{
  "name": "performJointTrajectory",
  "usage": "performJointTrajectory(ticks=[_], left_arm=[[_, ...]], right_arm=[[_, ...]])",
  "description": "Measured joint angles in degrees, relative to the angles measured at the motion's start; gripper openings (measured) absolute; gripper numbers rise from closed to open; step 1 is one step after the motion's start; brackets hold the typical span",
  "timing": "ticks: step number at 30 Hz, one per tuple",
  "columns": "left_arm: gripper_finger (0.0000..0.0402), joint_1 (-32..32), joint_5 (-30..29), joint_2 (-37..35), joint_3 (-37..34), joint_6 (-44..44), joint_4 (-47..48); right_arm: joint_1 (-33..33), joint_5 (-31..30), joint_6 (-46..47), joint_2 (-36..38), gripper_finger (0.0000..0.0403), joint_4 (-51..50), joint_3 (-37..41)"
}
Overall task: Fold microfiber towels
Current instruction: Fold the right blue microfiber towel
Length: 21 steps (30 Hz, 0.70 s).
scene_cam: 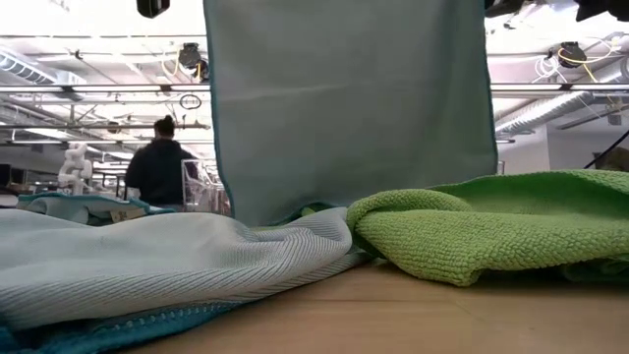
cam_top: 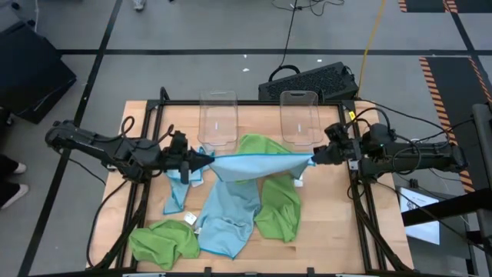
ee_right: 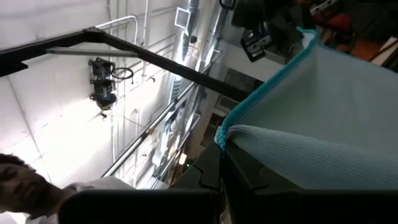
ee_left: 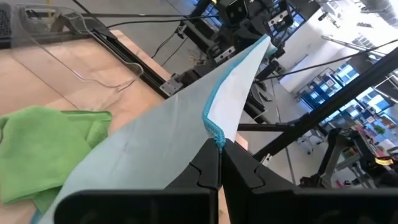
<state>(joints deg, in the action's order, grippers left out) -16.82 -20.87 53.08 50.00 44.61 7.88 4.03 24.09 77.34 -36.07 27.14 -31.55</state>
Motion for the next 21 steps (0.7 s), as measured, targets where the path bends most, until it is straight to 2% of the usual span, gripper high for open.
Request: performJointTrajectory(ticks=[4,9,15,21], left_arm=[[0.0008,-0.2,-0.2,0.0,0.0,0.6,-0.4],[0.0008,-0.2,-3.5,0.0,0.0,-2.0,-3.9],[0.0008,-0.1,-9.5,0.0,0.0,-7.7,-10.4],[0.0008,1.4,-11.5,0.0,0.0,-10.2,-15.5]], right_arm=[[0.0,-1.8,-0.9,0.0,0.0000,-1.6,0.0],[0.0,-10.0,-4.4,0.0,0.0000,-5.5,0.0],[0.2,-18.0,-8.0,0.1,0.0000,-5.3,0.0],[2.9,-21.8,-9.1,1.4,0.0000,-5.2,0.0]])
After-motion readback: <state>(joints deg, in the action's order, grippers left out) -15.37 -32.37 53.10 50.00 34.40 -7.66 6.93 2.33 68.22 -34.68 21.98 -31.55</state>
